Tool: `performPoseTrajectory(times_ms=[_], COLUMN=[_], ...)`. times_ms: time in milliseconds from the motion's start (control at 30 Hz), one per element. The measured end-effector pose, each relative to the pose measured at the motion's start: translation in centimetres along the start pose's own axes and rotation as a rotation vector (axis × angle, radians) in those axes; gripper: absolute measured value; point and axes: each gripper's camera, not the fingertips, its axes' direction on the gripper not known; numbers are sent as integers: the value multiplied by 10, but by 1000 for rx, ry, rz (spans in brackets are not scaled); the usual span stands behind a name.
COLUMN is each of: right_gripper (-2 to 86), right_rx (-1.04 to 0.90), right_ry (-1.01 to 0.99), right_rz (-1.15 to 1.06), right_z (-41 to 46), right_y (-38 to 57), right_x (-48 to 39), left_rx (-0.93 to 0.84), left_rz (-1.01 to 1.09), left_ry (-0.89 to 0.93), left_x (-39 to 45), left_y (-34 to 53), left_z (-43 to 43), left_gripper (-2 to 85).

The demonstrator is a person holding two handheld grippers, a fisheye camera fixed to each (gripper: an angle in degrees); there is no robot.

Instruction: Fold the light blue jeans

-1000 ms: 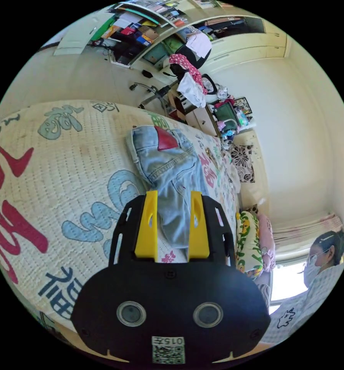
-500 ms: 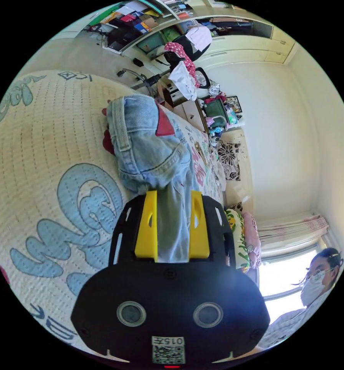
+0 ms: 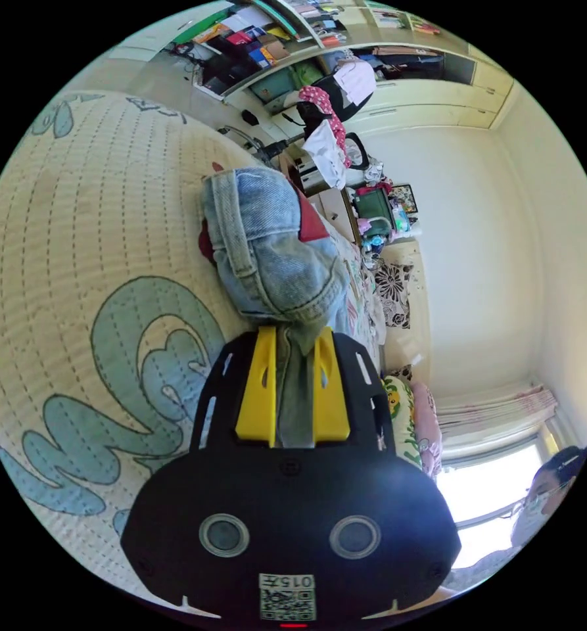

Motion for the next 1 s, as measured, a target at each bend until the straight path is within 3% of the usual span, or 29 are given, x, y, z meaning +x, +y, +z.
performPoseTrajectory(times_ms=[300,667,933,1000], right_gripper=[9,9,53,66], right_rx=[-86,-150,-122,-69], right_ry=[47,115,64,140], right_rz=[-85,0,104,58], right_z=[-61,-158,-140,-143], right_y=[59,235,323,343], right_x=[2,126,213,208], left_rx=[-139,-386,-478,-468], left_rz=[147,118,15,24], left_ry=[-58,-158,-85,-99], left_x=[54,20,-23,-20], left_y=[4,36,67,75], left_z=[-79,-196,-185,-190], left_gripper=[50,48,59,60])
